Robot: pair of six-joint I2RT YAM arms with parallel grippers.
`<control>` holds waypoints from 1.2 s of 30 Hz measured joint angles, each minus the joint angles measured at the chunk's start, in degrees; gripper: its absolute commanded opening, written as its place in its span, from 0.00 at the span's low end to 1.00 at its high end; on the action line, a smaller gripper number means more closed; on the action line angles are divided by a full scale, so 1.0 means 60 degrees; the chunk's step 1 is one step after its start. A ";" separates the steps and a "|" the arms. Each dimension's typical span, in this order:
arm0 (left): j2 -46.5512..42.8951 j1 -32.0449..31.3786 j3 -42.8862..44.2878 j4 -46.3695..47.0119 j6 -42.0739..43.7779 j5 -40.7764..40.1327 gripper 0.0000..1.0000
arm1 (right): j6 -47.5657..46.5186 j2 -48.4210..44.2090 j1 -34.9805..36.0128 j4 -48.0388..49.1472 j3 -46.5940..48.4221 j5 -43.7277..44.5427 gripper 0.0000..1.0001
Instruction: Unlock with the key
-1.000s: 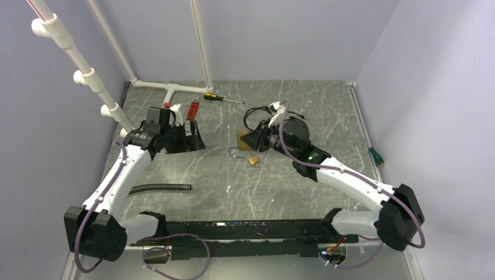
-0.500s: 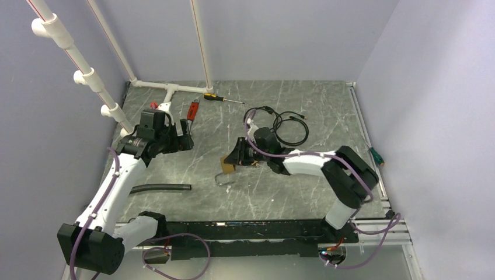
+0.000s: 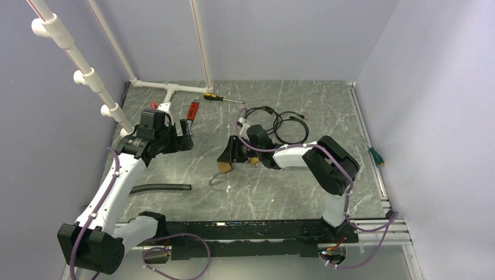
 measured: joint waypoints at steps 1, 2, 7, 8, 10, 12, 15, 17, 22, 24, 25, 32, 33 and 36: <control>0.0004 0.0004 0.0000 -0.0004 0.0000 -0.0004 1.00 | -0.0102 0.0051 -0.0036 -0.0018 0.0051 0.0018 0.52; 0.0007 0.0011 0.0000 -0.0004 0.0000 0.0000 0.99 | -0.0178 0.0098 -0.0084 -0.0026 0.0073 0.0022 0.53; 0.0022 0.0036 0.0000 -0.0004 0.0004 -0.0004 0.99 | -0.0408 0.0178 -0.0295 -0.0153 0.0076 0.0124 0.63; 0.0022 0.0036 0.0000 -0.0004 0.0004 -0.0004 1.00 | -0.0470 0.0178 -0.0317 -0.0197 0.0080 0.0211 0.68; 0.0022 0.0040 0.0000 -0.0004 0.0004 -0.0004 1.00 | -0.0627 0.0175 -0.0346 -0.0368 0.0102 0.0390 0.76; 0.0022 0.0040 0.0000 -0.0004 0.0004 -0.0004 0.99 | -0.0831 0.0153 -0.0357 -0.0616 0.0113 0.0678 0.78; 0.0022 0.0047 0.0000 -0.0004 0.0004 0.0000 0.99 | -0.1126 0.0025 -0.0357 -0.0991 0.0131 0.1093 0.80; 0.0022 0.0055 0.0000 -0.0007 0.0004 -0.0004 0.99 | -0.1326 -0.0182 -0.0357 -0.1231 0.0171 0.1362 0.81; 0.0025 0.0066 0.0000 -0.0007 0.0007 0.0000 0.99 | -0.1774 -0.0838 -0.0357 -0.1778 0.0372 0.2000 0.81; 0.0025 0.0066 0.0000 -0.0007 0.0007 0.0000 0.99 | -0.1927 -0.1209 -0.0357 -0.1985 0.0368 0.2273 0.82; 0.0025 0.0066 0.0000 -0.0007 0.0007 0.0000 0.99 | -0.1996 -0.1435 -0.0357 -0.2091 0.0357 0.2393 0.82; 0.0011 0.0095 0.0000 -0.0004 0.0015 0.0004 0.99 | -0.2790 -0.3665 -0.0229 -0.2521 0.0069 0.3162 1.00; 0.0000 0.0098 0.0000 0.0000 0.0015 0.0004 0.99 | -0.2954 -0.4069 -0.0168 -0.2550 -0.0029 0.3340 1.00; -0.0076 0.0102 0.0000 0.0018 0.0015 0.0015 0.99 | -0.3340 -0.5672 0.0062 -0.2565 -0.0546 0.3949 1.00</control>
